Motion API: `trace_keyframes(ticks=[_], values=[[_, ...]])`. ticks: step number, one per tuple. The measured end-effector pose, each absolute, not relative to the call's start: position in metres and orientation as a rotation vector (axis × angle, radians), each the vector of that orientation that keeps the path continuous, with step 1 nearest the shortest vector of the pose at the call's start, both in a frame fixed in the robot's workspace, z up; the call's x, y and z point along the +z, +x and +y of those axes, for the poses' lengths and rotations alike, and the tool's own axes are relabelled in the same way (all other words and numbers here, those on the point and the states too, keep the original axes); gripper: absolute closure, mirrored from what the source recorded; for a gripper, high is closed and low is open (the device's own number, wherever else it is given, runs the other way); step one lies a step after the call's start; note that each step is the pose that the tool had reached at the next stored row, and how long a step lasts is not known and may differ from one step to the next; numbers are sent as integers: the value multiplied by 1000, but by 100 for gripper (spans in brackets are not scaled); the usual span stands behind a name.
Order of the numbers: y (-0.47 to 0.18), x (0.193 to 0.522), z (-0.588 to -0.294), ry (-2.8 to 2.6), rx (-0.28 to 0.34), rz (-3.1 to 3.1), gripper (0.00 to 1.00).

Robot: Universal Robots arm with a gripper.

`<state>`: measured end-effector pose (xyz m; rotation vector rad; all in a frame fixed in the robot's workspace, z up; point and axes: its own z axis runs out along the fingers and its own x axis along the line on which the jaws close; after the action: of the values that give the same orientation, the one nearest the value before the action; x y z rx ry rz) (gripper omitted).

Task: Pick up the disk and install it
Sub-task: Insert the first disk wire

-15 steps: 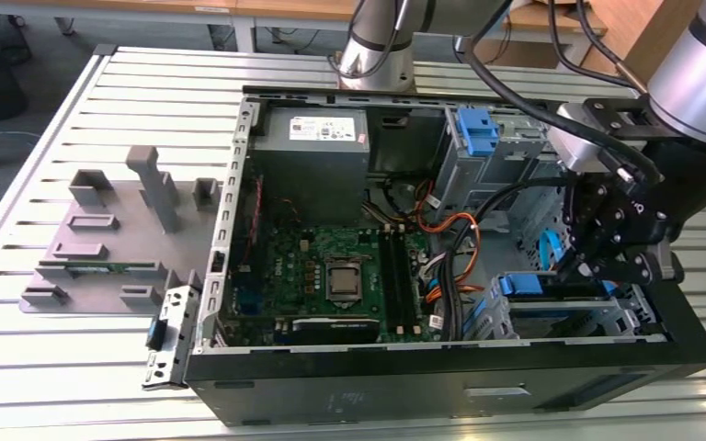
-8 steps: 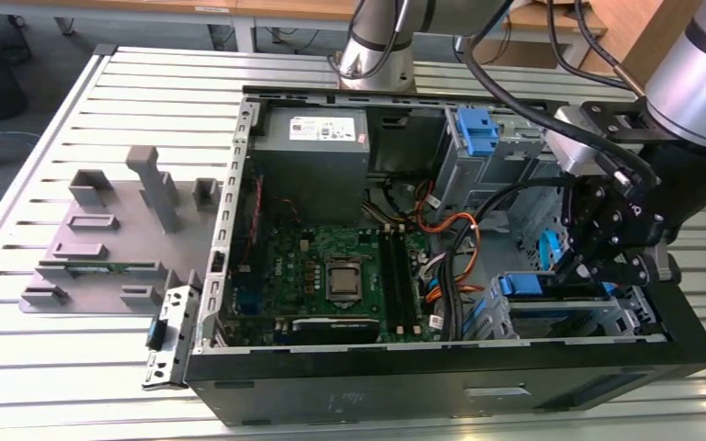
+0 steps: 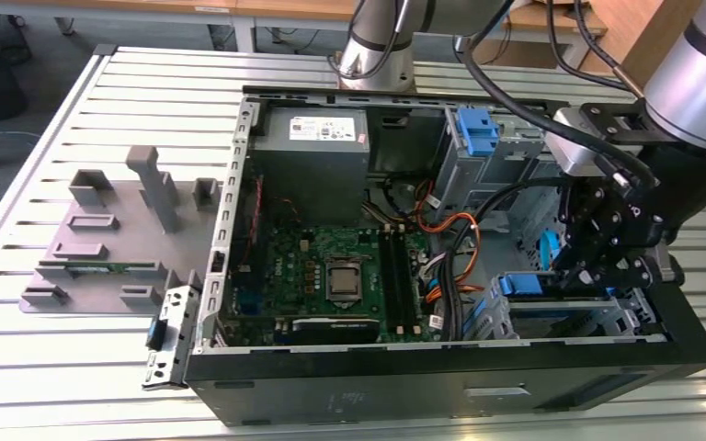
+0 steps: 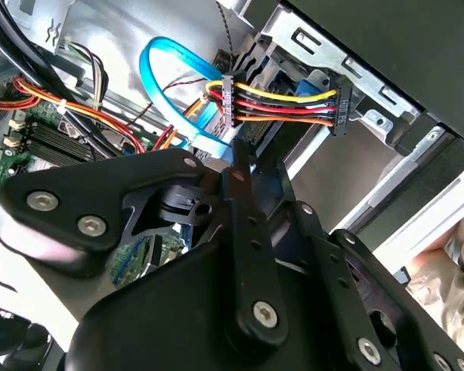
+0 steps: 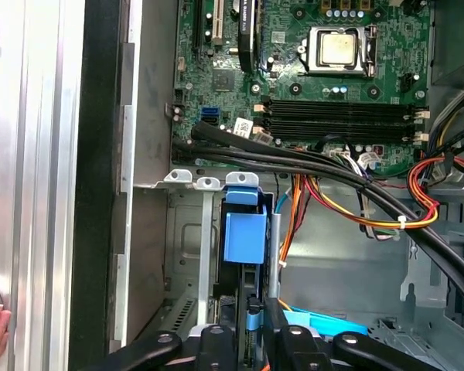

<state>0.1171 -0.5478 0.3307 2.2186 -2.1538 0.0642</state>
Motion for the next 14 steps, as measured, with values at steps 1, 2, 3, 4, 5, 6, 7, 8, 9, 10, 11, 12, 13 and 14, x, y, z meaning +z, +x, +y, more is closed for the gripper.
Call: trace_keyframes(ticks=[1, 2, 3, 4, 5, 6, 7, 8, 9, 10, 11, 12, 13, 14], values=[[117, 331, -548, 2218, 64, -2154, 71], [117, 333, -548, 2218, 64, -2154, 71], [117, 336, -548, 2219, 64, -2154, 71], [117, 339, -548, 2219, 64, -2154, 71], [117, 343, -548, 2219, 64, -2154, 71], [117, 347, -548, 2219, 64, -2154, 71], [117, 350, -548, 2219, 64, -2154, 71], [117, 353, -548, 2219, 64, -2154, 71], [117, 354, -548, 2219, 64, -2154, 71], [117, 355, -548, 2219, 64, -2154, 71], [117, 355, -548, 2221, 59, -2156, 71], [117, 355, -548, 2226, 50, -2161, 71], [117, 355, -548, 2228, 45, -2163, 71], [117, 355, -548, 2229, 43, -2164, 71]])
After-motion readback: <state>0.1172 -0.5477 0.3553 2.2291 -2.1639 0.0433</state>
